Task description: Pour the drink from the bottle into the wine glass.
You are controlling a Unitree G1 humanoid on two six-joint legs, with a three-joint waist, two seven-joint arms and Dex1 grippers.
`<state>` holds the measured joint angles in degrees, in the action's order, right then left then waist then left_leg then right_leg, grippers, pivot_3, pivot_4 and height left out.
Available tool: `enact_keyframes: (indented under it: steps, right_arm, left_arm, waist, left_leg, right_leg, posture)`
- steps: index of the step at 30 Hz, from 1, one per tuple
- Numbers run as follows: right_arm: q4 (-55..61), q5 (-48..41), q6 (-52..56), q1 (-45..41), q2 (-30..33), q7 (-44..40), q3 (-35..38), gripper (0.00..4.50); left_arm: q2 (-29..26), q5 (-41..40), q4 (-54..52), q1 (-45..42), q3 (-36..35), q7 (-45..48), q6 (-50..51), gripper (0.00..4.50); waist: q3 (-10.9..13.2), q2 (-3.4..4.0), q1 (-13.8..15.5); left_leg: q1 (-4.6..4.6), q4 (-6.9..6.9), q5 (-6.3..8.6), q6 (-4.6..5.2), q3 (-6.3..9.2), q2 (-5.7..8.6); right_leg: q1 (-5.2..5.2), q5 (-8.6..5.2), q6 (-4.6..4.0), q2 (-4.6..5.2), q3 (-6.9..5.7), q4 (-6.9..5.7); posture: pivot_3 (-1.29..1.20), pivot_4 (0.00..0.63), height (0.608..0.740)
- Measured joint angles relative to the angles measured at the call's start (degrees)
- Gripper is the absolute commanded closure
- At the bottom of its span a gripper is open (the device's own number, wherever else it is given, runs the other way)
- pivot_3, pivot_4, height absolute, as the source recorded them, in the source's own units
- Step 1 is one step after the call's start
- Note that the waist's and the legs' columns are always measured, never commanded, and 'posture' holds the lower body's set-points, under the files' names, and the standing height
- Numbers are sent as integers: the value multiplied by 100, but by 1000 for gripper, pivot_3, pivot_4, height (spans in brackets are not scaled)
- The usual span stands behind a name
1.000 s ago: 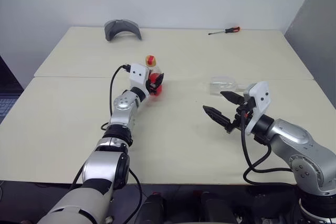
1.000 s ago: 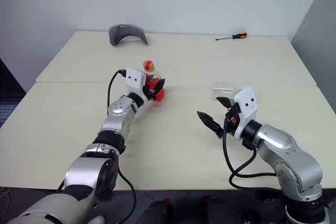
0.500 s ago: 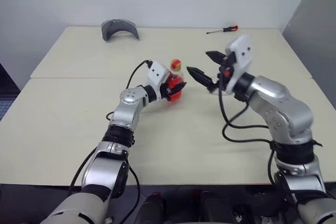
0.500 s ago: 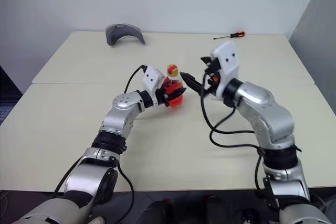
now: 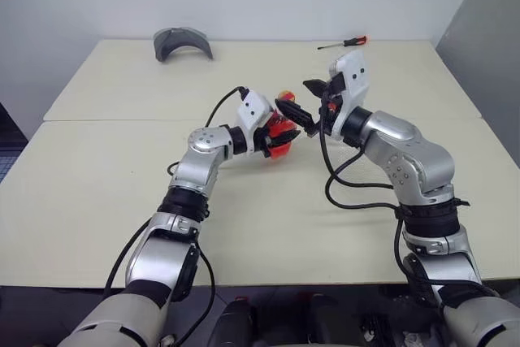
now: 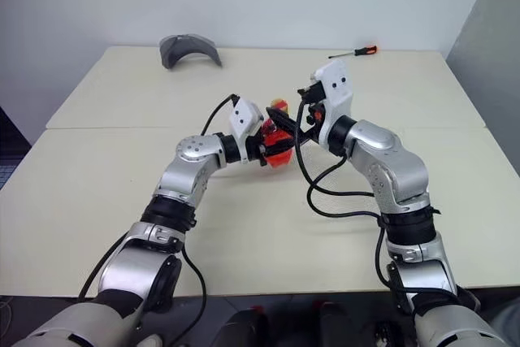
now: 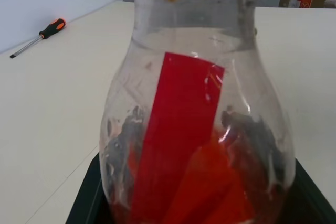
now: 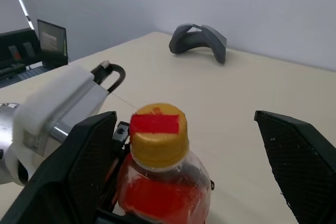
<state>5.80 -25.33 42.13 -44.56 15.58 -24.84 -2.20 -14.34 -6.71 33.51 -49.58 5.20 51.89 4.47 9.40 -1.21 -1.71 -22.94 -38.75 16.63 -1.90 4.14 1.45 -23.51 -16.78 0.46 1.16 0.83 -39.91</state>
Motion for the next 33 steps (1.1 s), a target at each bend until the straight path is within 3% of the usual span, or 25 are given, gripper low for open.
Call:
enact_keyframes:
  steps: [9, 16, 19, 25, 31, 32, 33]
  right_arm:
    - [7, -135, 135, -152, -72, -140, 95, 3306]
    - [-2, -286, 311, -231, -110, -243, 196, 3302]
    - [-111, -507, 417, -456, -70, -600, 241, 3302]
    - [-716, -1134, 544, -1300, 286, -2382, 188, 3302]
    - [-1276, -1524, 967, -1859, 353, -3440, 98, 3302]
    - [-1340, -1544, 999, -1899, 362, -3554, 95, 2574]
    - [-1389, -1594, 1052, -1956, 351, -3656, 78, 2270]
  left_arm:
    - [60, 1, 340, -302, -21, -10, -144, 2561]
    - [44, -111, -6, -126, -82, 19, 41, 2937]
    - [-96, -406, -903, 226, -161, 84, 567, 2955]
    - [-865, -1542, -3717, 1126, -404, 182, 2481, 2977]
    - [-1322, -2378, -5095, 1528, -727, 91, 3720, 3031]
    - [-1354, -2440, -5172, 1538, -734, 79, 3790, 3053]
    - [-1375, -2460, -5254, 1536, -668, 82, 3843, 3082]
  waist:
    - [0, 0, -9]
    - [0, 0, -13]
    - [1, 2, -21]
    - [5, 8, -88]
    - [5, 8, -53]
    - [5, 8, -37]
    - [5, 8, -23]
  left_leg:
    - [0, -3, 1, 2, -1, 2]
    - [0, -4, 1, 2, -1, 2]
    - [0, -3, 1, 1, -1, 1]
    - [4, -1, 11, 20, 6, 0]
    - [5, -5, 13, 22, 10, 0]
    - [5, -6, 13, 22, 9, 0]
    - [4, -7, 13, 22, 9, 1]
  right_leg:
    - [0, 0, 0, 0, 1, -3]
    - [-1, 0, 0, 0, 3, -5]
    - [-2, 0, 0, 0, 3, -5]
    - [0, 0, -1, -1, 1, -5]
    - [7, 0, -1, 0, -3, -2]
    - [7, 0, -1, 0, -3, -2]
    - [7, 0, -1, 0, -2, -1]
  posture:
    - [0, 150, 740]
    - [0, 150, 740]
    - [0, 150, 740]
    - [0, 150, 740]
    - [0, 150, 740]
    - [0, 150, 740]
    - [0, 150, 740]
